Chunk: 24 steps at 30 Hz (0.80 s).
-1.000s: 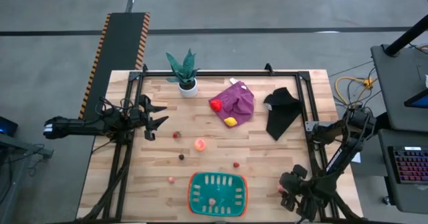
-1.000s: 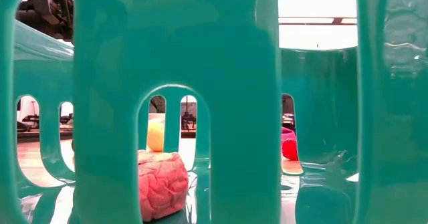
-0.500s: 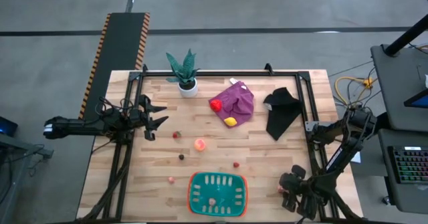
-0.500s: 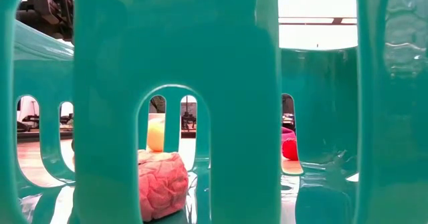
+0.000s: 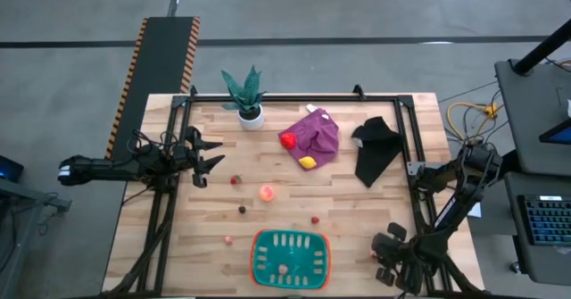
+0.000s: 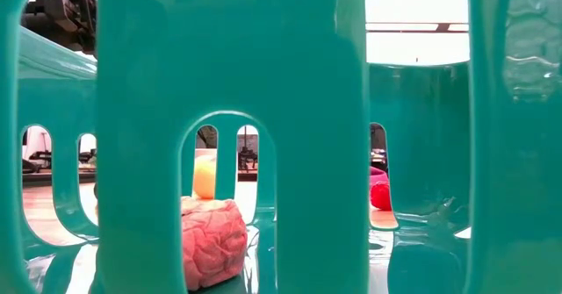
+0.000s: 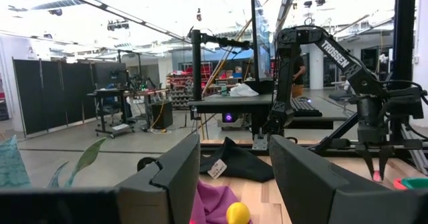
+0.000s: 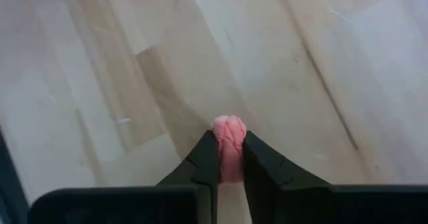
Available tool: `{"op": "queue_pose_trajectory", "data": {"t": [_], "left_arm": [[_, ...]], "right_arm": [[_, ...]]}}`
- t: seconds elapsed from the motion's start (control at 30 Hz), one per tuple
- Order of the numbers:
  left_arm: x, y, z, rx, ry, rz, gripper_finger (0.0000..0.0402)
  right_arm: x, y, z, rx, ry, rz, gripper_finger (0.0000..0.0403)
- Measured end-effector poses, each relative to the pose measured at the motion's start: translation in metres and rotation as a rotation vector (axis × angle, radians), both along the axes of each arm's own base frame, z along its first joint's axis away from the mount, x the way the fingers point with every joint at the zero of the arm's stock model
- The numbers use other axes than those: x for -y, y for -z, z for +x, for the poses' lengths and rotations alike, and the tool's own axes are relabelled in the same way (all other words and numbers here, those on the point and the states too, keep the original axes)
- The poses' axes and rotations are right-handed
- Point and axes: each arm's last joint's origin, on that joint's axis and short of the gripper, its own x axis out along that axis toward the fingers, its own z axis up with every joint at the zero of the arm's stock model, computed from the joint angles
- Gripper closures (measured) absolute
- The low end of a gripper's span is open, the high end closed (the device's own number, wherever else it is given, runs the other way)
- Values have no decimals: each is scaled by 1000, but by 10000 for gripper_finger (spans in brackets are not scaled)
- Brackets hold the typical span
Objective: Pick and placing Produce into tupperware
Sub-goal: Put the pink peach into the green basket
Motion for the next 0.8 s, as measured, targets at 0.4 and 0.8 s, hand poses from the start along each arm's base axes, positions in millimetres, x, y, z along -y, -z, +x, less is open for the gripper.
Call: {"op": "queue_pose_trajectory", "data": {"t": [0.4, 0.8], "left_arm": [[0, 0, 0, 0, 0, 0, 233], [0, 0, 0, 1, 0, 0, 233]], "right_arm": [[-8, -50, 48, 465, -40, -283, 373], [8, -90, 112, 432, -223, -327, 373]]}}
